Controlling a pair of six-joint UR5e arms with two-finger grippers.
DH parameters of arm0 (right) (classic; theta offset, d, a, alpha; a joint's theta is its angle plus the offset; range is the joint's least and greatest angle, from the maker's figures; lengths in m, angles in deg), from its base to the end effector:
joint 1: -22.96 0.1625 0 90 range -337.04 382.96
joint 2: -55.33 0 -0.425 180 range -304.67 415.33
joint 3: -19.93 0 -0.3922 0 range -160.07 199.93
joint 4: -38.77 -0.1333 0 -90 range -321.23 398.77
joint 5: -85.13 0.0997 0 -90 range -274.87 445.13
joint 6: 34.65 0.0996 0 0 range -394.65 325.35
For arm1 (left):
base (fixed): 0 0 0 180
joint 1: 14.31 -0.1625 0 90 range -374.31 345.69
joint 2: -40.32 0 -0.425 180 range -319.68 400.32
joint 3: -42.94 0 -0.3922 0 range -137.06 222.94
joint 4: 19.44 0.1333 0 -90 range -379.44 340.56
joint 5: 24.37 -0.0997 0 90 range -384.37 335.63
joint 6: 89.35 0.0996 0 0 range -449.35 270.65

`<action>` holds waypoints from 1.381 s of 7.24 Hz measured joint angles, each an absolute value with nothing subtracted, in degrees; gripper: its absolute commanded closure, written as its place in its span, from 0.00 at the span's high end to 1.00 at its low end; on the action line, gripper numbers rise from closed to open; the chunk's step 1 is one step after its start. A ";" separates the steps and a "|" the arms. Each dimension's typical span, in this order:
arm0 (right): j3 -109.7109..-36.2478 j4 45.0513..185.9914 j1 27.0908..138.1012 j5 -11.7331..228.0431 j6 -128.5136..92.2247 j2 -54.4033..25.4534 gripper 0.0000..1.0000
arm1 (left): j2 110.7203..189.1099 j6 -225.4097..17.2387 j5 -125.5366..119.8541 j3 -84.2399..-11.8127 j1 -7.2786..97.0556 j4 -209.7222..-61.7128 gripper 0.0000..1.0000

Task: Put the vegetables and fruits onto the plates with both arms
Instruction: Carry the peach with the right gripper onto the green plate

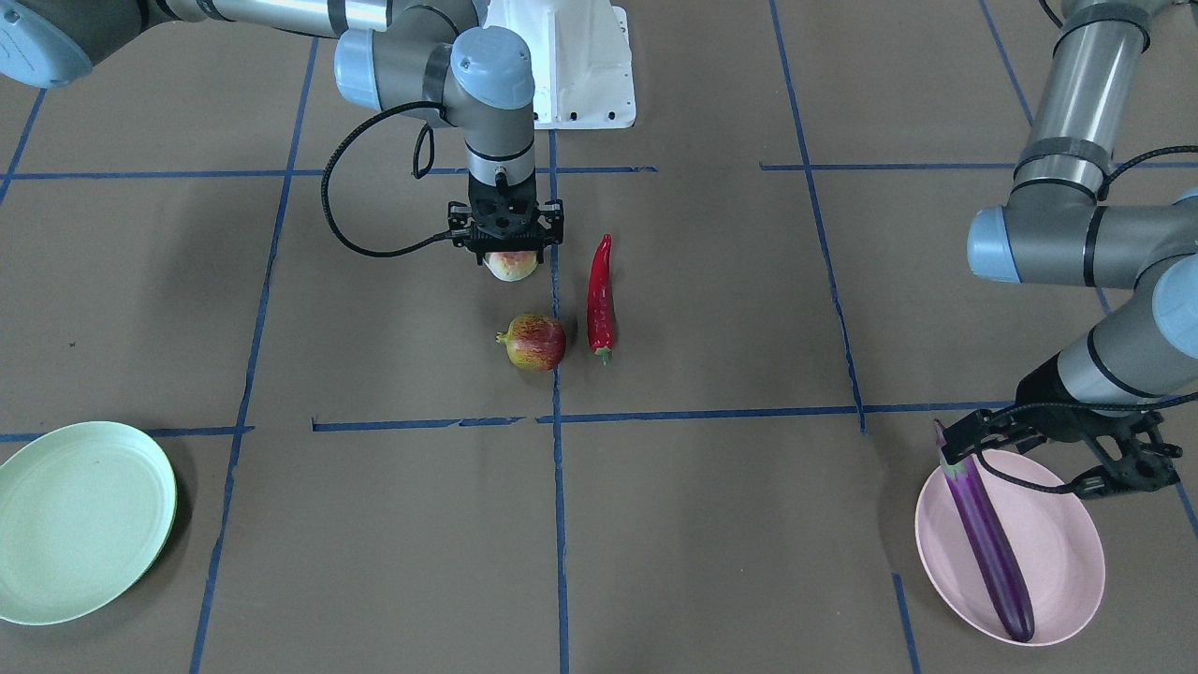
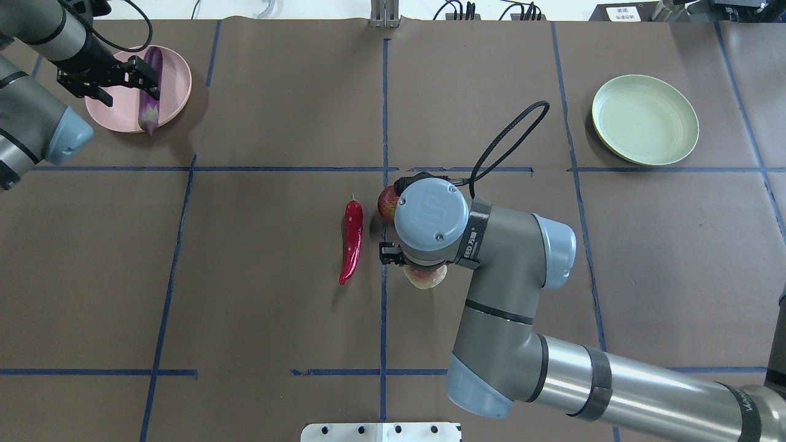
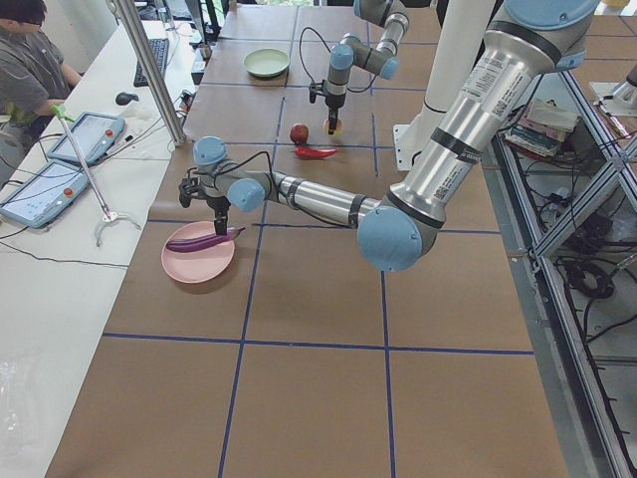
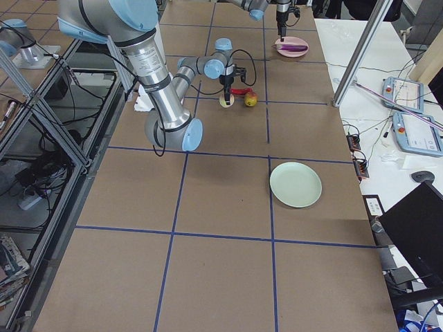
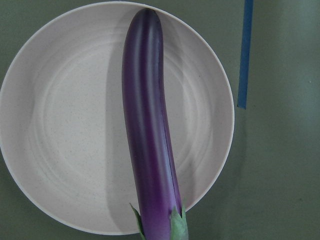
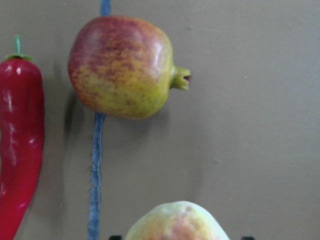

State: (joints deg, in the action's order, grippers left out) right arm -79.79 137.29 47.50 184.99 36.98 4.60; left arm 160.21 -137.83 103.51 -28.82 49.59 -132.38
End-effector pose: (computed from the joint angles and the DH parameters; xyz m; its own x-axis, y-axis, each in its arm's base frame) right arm -0.5575 -0.3823 0.2055 0.7539 0.0029 0.6570 -0.0743 0.9939 0.0809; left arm 0.2531 -0.6807 0.4599 0.6394 -0.1158 -0.7601 0.1758 0.9844 -0.0021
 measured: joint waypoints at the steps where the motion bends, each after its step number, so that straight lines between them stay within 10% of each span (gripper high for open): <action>1: -82.70 140.87 50.62 186.71 34.84 4.42 0.02 | 160.21 -138.17 103.51 -28.90 49.56 -132.38 1.00; 4: -81.24 142.85 67.42 197.14 15.37 3.15 0.00 | 160.10 -138.41 103.52 -29.00 49.35 -132.45 1.00; 8: -56.05 125.35 85.73 209.56 -10.88 2.71 0.01 | 160.08 -138.46 103.59 -29.13 47.87 -132.54 1.00; 10: -45.38 116.52 88.30 210.24 -16.24 2.71 0.20 | 160.09 -138.46 103.59 -29.20 47.51 -132.55 1.00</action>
